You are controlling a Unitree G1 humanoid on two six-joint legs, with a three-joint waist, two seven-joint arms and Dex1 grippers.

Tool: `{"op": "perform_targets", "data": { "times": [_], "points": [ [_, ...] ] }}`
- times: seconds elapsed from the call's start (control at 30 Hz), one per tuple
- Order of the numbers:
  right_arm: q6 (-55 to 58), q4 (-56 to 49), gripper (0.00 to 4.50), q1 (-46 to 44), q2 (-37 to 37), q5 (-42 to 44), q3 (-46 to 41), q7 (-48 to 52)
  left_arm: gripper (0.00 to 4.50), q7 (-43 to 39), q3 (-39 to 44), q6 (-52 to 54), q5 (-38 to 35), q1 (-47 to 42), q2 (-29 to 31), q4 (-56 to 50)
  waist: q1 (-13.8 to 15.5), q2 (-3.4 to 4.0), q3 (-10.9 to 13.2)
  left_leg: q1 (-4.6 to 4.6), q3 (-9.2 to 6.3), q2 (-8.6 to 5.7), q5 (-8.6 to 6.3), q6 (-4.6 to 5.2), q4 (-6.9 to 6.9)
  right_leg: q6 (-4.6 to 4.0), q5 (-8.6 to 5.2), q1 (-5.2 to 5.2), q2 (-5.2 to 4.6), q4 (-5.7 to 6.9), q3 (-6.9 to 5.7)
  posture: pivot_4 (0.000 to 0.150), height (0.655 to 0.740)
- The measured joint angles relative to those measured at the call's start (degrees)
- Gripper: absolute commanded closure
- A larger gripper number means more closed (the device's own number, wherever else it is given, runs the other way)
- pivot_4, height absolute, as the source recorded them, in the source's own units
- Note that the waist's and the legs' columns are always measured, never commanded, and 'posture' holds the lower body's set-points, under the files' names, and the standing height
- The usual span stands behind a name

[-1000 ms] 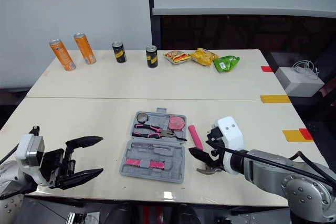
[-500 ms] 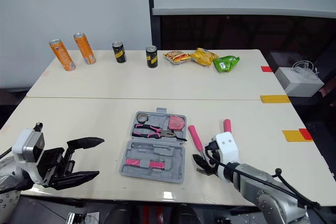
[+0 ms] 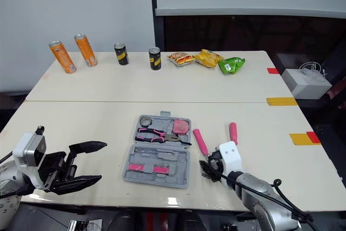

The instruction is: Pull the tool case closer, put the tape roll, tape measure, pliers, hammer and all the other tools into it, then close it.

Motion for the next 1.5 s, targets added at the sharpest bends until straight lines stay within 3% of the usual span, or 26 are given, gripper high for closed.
{"op": "perform_targets", "data": {
  "times": [0.2, 0.63, 0.87, 1.13, 1.33, 1.5],
  "points": [
    [-2.29, 1.67, 4.46, 0.32, 0.87, -4.09, 0.96, 0.41, 0.00, -0.45, 0.01, -0.04, 0.17, 0.27, 0.12, 0.30, -0.39, -0.31, -0.19, 0.04, 0.00, 0.01, 0.00, 0.00, 0.00, -0.03, -0.01, 0.03, 0.00, 0.00, -0.01, 0.150, 0.7400],
    [-6.26, 3.75, 4.46, 0.85, 1.99, -6.31, -0.33, 5.48, 0.00, -5.05, 1.01, -0.05, 0.12, 1.26, 2.53, 1.49, -0.89, -0.52, -0.32, 0.28, -0.03, 0.02, -0.06, 0.06, -0.01, -0.09, -0.05, 0.39, 0.00, -0.13, -0.06, 0.150, 0.7400],
    [-6.13, 4.57, 4.46, 1.40, 1.76, -3.49, -4.92, 10.31, 0.00, -5.36, 1.02, 0.13, 0.06, 0.91, 2.53, 2.68, -0.88, -0.31, -0.19, 0.27, -0.01, 0.02, -0.07, 0.10, -0.01, -0.11, -0.04, 0.40, -0.01, -0.15, -0.05, 0.150, 0.7400],
    [-4.82, -0.04, 4.46, 1.08, -4.76, 1.62, -11.69, 17.67, 0.00, -4.83, 1.09, -3.10, 1.94, 0.79, 0.18, 2.96, -1.05, 0.01, 0.00, 0.29, -0.01, 0.05, -0.06, 0.16, -0.02, -0.13, -0.04, 0.39, 0.00, -0.16, -0.07, 0.150, 0.7400],
    [-4.59, -1.80, 4.46, -0.87, -7.98, 2.54, -11.74, 22.46, 0.00, -4.79, 1.07, -4.10, 2.39, 0.33, -0.34, 3.54, -1.01, 0.08, 0.06, 0.24, -0.01, 0.04, 0.02, 0.33, -0.01, -0.13, -0.04, 0.38, 0.00, -0.20, -0.07, 0.150, 0.7400],
    [-3.98, -5.15, 4.46, -4.04, -16.65, 4.18, -10.03, 30.91, 0.00, -6.11, 2.37, -4.27, 1.39, 0.82, -0.37, 5.29, -1.17, 0.21, 0.19, 0.22, -0.01, 0.04, 0.07, 0.47, -0.01, -0.13, -0.02, 0.37, 0.02, -0.23, -0.07, 0.150, 0.7400]
  ]
}}
